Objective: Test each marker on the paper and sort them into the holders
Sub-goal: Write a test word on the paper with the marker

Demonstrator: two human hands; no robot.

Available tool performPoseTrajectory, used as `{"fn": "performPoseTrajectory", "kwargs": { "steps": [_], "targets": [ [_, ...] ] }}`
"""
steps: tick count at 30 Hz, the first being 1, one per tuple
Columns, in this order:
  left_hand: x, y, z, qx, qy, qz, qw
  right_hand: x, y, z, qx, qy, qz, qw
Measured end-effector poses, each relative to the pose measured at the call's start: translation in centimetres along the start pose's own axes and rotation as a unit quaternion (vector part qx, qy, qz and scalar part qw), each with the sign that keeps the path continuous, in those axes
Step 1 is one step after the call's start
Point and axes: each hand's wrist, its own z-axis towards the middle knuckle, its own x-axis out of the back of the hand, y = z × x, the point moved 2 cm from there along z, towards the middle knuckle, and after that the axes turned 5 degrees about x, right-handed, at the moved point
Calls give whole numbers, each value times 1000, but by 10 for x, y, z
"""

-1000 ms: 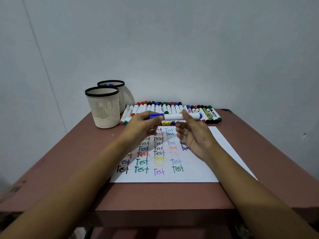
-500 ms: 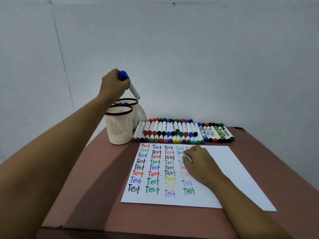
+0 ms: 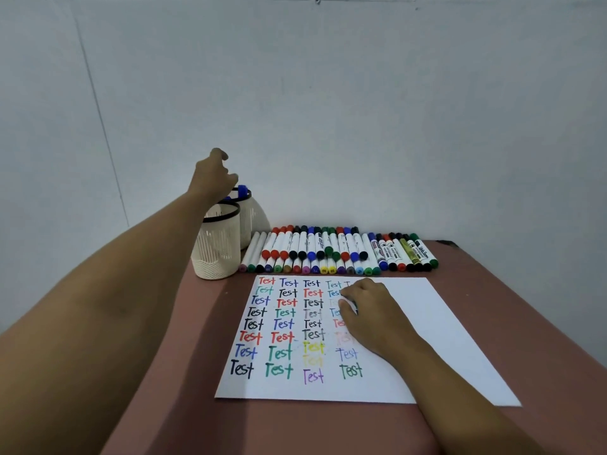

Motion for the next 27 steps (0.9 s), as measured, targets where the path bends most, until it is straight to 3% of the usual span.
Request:
{"fn": "performPoseTrajectory", "kwargs": {
  "steps": [7, 10, 15, 20, 24, 27],
  "targets": [
    [-4, 36, -50, -158, 32, -27, 987, -2, 0, 1, -5, -8, 0, 1000],
    [-16, 42, -91, -205, -19, -16, 979, -3, -1, 2, -7, -13, 1, 1000],
    [-51, 14, -140, -176, -134, 58, 974, -1, -3, 3, -14, -24, -11, 1000],
    [-81, -12, -167, -160, -243, 164, 942, 10, -4, 8, -16, -50, -6, 999],
    [-87, -17, -169, -146, -268, 170, 937, 30, 4, 29, -76, 31, 78, 994],
    [-88, -18, -171, -152, -258, 170, 939, 35, 20, 57, -121, 74, 41, 989]
  ]
}}
